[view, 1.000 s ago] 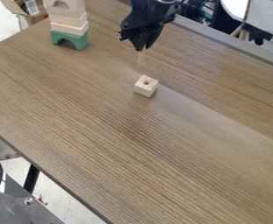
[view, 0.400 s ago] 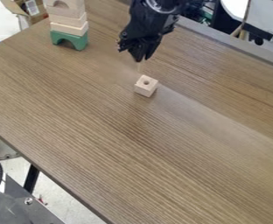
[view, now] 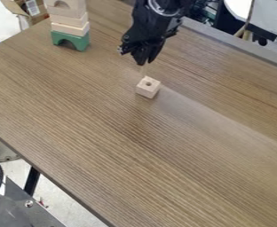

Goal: Place the stick inside the cube with hole

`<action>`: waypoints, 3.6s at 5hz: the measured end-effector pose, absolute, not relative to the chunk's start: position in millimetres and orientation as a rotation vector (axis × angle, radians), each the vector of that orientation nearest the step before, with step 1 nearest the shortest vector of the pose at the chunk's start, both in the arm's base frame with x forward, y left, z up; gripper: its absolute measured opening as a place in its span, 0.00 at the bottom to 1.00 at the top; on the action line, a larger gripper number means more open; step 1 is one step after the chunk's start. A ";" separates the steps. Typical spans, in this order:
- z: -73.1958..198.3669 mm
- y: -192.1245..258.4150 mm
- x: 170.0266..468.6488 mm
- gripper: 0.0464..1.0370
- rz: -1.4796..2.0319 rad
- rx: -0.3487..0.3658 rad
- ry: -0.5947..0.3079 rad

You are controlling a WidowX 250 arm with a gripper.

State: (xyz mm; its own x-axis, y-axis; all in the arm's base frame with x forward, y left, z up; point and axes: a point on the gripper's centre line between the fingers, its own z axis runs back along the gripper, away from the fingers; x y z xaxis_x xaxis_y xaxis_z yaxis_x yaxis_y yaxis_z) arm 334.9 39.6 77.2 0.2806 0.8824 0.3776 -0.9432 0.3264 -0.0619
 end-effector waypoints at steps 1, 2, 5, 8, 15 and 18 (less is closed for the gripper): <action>77.0 36.6 335.3 0.07 1.227 0.182 -0.375; 74.5 34.0 335.3 0.07 1.221 0.185 -0.369; 69.2 33.2 333.6 0.07 1.225 0.195 -0.346; 67.4 31.8 338.0 0.07 1.218 0.198 -0.350; 67.9 20.3 345.0 0.07 1.194 0.214 -0.352; 64.9 9.3 349.7 0.07 1.133 0.288 -0.339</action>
